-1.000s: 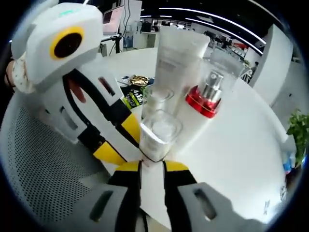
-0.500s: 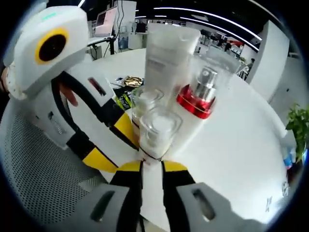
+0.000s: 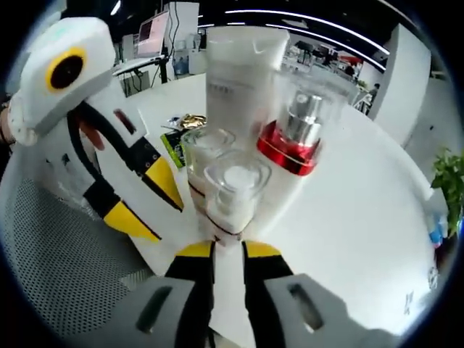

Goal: Arrange the skincare products in the storage area until every visible bottle or jar stands upright without overlapping.

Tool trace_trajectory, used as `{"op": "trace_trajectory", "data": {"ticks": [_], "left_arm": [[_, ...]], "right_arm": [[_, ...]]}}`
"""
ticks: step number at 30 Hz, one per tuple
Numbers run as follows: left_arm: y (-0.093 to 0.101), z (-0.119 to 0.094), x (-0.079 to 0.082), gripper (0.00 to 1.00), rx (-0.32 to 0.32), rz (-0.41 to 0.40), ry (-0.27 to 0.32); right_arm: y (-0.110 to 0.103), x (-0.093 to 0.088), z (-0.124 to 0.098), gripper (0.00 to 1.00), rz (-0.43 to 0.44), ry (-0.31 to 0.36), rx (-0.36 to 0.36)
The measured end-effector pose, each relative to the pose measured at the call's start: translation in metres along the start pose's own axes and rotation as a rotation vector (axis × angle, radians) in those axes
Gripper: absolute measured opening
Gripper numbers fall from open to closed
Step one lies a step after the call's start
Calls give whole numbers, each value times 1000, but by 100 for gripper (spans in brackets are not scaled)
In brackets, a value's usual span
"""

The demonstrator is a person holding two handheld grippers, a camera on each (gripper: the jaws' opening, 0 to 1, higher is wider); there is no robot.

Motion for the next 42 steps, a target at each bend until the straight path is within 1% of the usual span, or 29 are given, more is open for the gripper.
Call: {"op": "trace_trajectory", "data": {"ticks": [4,6,9,12,17,23,30,34,38,42], "left_arm": [[-10,-3,-4,16,45,-19,-1],[-14,-2,-3,16,67,-25,8],[-16,-1,-1,15,73,-26,26],[-18,2,0,15,82,-26,30],[-19,7,0,13,76,-34,33],[-22,10,-2,13,91,-75,37],[-21,10,-2,12,86,-78,36],[-21,10,-3,12,72,-81,37],[-20,6,-3,13,74,-79,28],[-20,2,-1,14,69,-74,36]], "right_arm": [[-1,1,1,15,0,5,6],[0,2,3,16,4,6,8],[1,1,5,15,10,0,12],[1,1,5,15,10,1,11],[3,3,7,16,9,1,8],[3,2,9,16,-16,-8,8],[3,1,8,16,-12,-11,9],[2,-1,7,16,15,-2,21],[0,-1,3,16,10,-3,21],[-1,0,-2,17,35,23,24]]}}
Point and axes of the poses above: the point that each gripper's makers call its tool centre point, and the gripper's own axes: z roughly forward along the fingers, y roughly to its right, x roughly out of its top, the point moved 7 cm from there along -z, roughly backward along the fingers, and after that the axes turned 3 degrees about -x, right-handed, at the moved point
